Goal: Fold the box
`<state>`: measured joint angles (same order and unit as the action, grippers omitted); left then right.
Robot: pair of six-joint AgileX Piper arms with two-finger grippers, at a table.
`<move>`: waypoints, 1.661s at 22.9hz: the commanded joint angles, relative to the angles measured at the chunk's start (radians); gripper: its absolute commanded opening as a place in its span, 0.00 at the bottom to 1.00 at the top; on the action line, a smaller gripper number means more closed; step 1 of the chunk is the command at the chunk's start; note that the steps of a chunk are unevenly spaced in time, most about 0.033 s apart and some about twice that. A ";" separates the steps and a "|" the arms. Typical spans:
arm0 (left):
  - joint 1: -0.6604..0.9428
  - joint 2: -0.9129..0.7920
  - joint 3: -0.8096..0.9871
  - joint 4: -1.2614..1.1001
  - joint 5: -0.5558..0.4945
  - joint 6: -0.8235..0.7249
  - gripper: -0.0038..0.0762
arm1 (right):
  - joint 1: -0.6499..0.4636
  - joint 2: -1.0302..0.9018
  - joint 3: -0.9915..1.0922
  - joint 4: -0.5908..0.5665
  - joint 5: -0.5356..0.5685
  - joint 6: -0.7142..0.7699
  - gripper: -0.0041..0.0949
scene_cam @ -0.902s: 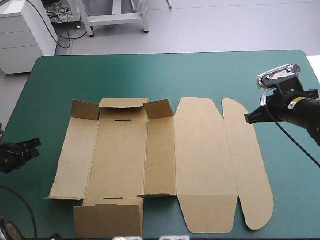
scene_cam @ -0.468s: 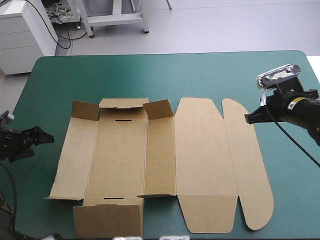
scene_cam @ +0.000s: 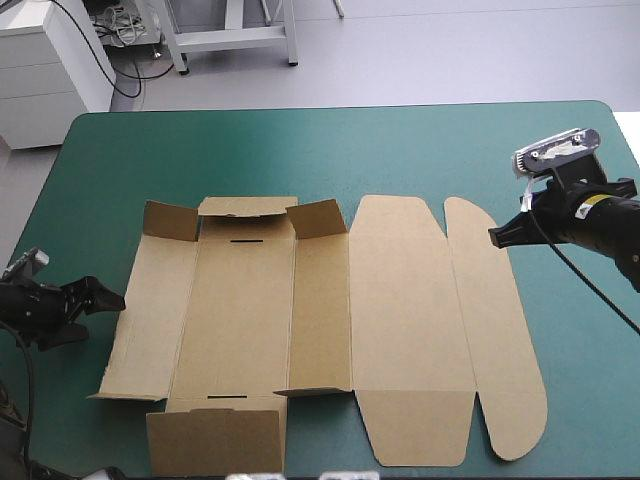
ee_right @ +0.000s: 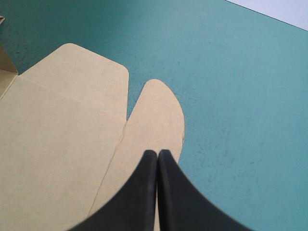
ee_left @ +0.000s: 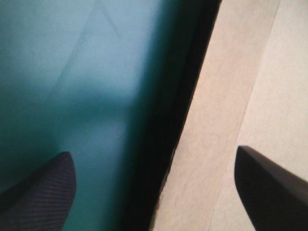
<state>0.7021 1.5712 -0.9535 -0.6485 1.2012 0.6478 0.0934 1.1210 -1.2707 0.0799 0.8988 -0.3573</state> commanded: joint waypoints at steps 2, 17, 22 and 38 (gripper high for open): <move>0.000 -0.035 0.041 -0.054 0.081 0.003 0.83 | -0.010 -0.016 -0.025 0.007 -0.063 -0.012 0.02; -0.102 -0.087 0.235 -0.074 0.083 0.046 0.74 | -0.010 -0.016 -0.025 0.013 -0.083 -0.022 0.02; -0.134 -0.087 0.249 -0.097 0.083 0.056 0.73 | -0.010 -0.016 -0.025 0.013 -0.083 -0.026 0.02; -0.226 -0.087 0.247 -0.077 0.081 0.048 0.39 | -0.010 -0.016 -0.025 0.030 -0.087 -0.026 0.02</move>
<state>0.4886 1.4988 -0.7037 -0.7196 1.1865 0.7039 0.0934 1.1210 -1.2695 0.1012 0.8751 -0.3750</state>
